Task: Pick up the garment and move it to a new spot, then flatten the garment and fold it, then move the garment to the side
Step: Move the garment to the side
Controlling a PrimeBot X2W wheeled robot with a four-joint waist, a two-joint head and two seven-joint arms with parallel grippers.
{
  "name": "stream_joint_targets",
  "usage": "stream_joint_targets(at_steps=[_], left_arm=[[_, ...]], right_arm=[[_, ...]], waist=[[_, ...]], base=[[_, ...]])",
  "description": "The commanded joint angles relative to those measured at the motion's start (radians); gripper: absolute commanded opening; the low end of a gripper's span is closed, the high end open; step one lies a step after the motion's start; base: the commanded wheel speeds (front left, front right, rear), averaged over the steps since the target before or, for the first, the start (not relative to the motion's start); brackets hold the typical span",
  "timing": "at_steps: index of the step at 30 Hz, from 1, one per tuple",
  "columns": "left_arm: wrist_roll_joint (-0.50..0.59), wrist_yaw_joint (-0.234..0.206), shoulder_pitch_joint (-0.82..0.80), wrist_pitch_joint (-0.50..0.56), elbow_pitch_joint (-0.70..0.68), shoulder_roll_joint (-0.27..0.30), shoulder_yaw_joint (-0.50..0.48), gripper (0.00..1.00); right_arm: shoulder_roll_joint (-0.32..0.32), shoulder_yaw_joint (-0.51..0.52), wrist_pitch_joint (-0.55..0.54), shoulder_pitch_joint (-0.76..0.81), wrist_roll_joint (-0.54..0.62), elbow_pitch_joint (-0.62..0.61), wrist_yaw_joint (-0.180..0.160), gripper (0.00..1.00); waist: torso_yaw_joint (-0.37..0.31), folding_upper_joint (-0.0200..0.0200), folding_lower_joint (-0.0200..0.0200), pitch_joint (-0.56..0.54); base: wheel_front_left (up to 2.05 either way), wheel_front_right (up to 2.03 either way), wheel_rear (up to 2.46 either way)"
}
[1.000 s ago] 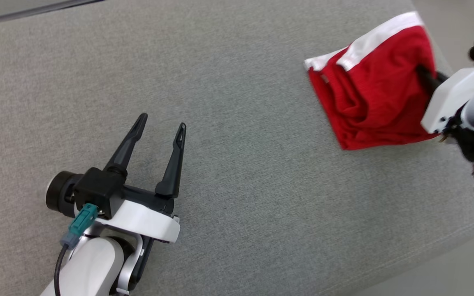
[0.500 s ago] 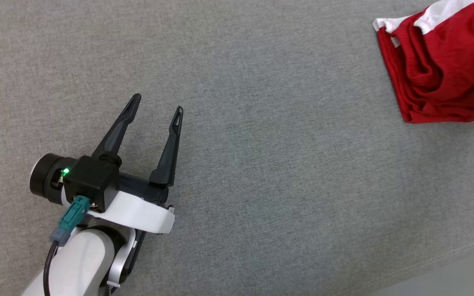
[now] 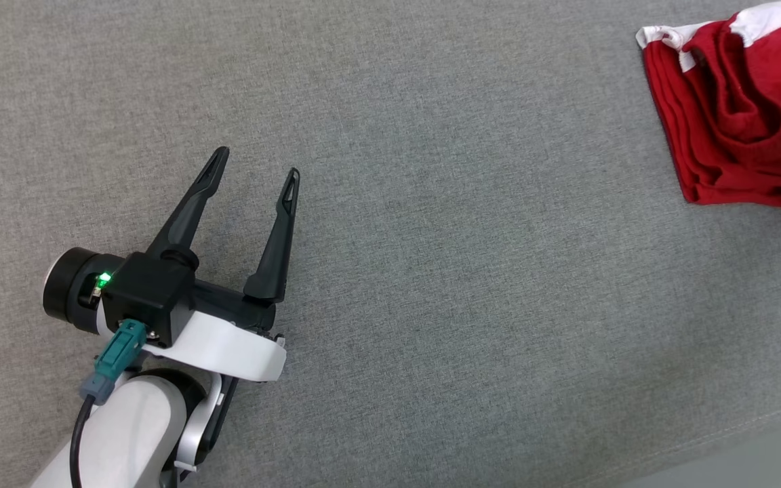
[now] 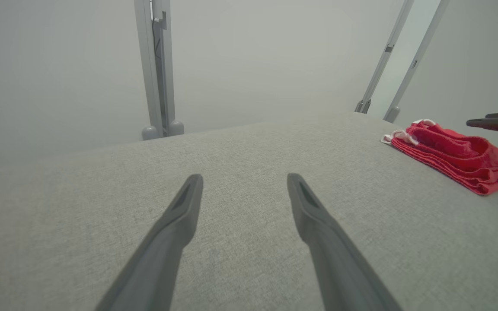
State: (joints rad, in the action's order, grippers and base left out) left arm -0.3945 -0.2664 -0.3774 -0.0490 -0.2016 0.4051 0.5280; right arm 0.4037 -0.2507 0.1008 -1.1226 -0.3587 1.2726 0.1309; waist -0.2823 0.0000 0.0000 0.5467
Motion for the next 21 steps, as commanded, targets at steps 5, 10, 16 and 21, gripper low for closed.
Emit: stream_joint_targets(at_steps=[5,10,16,21], left_arm=[[-0.023,0.002,0.012,-0.03,0.029,-0.013,-0.007,1.0],[-0.065,0.011,0.03,-0.071,0.083,-0.035,-0.021,1.0],[-0.13,0.025,0.084,-0.141,0.209,-0.061,-0.056,1.0],[-0.153,0.028,0.113,-0.169,0.27,-0.075,-0.069,1.0]], right_arm=[[-0.012,0.01,0.058,0.002,-0.015,-0.005,0.0,1.0],[-0.011,-0.031,0.096,0.049,-0.041,-0.061,0.0,1.0],[-0.014,-0.103,0.132,0.164,-0.111,-0.202,0.0,1.0],[-0.018,-0.102,0.148,0.246,-0.15,-0.284,0.0,1.0]], waist=[[0.001,0.0,0.0,-0.055],[0.02,0.0,0.0,-0.132],[0.076,0.0,0.0,-0.28],[0.118,0.0,0.0,-0.352]], base=[[0.0,0.0,0.0],[0.0,0.0,0.0],[0.0,0.0,0.0],[0.0,0.0,0.0]])
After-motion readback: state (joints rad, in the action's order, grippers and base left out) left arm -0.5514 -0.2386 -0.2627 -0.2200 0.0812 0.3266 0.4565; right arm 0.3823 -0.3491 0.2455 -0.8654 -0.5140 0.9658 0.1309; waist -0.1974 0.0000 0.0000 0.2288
